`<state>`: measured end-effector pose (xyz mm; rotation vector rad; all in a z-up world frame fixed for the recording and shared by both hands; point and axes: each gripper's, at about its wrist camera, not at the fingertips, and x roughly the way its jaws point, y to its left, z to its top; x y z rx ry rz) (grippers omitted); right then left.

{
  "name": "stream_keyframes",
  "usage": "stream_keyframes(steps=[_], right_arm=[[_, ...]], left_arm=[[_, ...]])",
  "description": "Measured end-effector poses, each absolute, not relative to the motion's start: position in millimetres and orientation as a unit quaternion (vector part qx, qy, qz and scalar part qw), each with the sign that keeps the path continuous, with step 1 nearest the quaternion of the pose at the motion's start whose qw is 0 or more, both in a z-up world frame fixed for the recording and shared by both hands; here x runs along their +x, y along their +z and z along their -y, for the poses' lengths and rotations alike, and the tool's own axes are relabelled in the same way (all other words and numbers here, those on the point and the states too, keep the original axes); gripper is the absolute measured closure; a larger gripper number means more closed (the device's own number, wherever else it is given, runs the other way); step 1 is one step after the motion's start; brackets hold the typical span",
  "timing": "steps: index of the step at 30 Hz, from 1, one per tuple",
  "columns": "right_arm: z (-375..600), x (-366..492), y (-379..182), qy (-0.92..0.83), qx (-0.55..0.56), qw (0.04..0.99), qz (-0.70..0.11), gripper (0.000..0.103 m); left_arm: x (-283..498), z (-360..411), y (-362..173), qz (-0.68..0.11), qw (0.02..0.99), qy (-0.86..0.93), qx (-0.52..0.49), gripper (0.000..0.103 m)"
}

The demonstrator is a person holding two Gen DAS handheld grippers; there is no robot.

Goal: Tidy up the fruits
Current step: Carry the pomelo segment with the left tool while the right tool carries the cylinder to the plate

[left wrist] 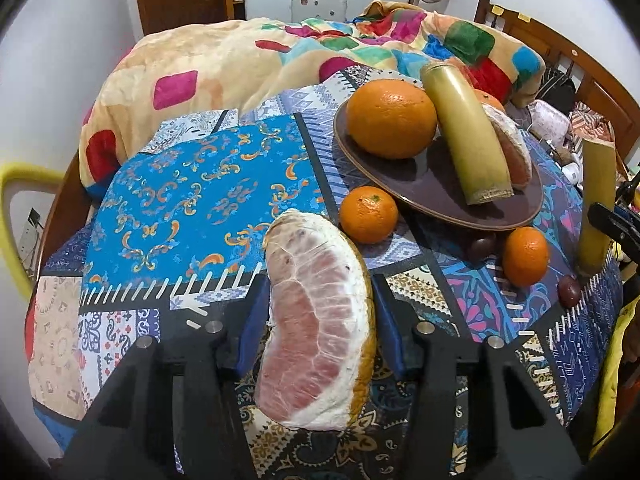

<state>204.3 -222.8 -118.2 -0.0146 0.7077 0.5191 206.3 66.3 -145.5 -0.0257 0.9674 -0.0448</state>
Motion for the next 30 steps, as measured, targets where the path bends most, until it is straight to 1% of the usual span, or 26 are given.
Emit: stream_keyframes(steps=[4,11,19,30], right_arm=[[223.7,207.2,-114.0,0.247,-0.012,0.908,-0.337,0.070],[225.8,215.8,-101.7,0.243,-0.005,0.915,-0.321,0.070],[218.1,225.0,-83.6,0.244,-0.006,0.923,-0.297,0.070],[188.9,259.3,-85.2,0.248,-0.028,0.920,-0.301,0.070]], left_arm=[[198.2,-62.9,-136.3,-0.449,0.893,-0.023,-0.010,0.053],[190.1,-54.9,-100.3,-0.402,0.915,-0.036,-0.014,0.053],[203.0,-34.7,-68.4,-0.357,0.933,-0.048,-0.002,0.053],[250.4,-8.7,-67.9,-0.341,0.938,-0.058,0.006,0.053]])
